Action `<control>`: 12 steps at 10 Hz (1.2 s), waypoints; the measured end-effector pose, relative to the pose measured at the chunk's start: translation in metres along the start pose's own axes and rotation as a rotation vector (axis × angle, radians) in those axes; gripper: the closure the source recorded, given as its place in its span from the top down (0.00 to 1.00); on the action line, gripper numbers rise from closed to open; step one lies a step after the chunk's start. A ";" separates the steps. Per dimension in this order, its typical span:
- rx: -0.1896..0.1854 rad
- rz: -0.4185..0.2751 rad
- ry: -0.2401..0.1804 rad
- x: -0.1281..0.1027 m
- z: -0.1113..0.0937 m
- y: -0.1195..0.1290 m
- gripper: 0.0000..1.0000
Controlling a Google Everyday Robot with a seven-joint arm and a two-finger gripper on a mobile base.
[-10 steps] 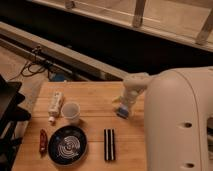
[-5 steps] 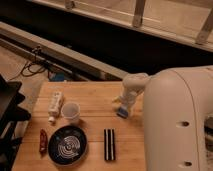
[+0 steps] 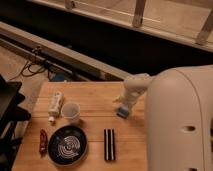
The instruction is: Wipe the white sponge on the table
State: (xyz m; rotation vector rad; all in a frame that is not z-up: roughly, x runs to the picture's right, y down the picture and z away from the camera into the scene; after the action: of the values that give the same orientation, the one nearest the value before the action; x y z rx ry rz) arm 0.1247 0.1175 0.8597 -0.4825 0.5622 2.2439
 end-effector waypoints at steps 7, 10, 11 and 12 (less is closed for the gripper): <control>0.013 0.048 -0.056 -0.017 -0.014 -0.012 0.80; 0.034 0.040 -0.025 -0.020 0.001 -0.008 0.80; 0.046 0.039 -0.006 -0.022 0.010 -0.008 0.80; 0.060 0.037 0.010 -0.022 0.020 -0.008 0.80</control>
State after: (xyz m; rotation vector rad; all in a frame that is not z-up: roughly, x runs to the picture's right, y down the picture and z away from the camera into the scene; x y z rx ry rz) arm 0.1419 0.1204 0.8854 -0.4570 0.6465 2.2540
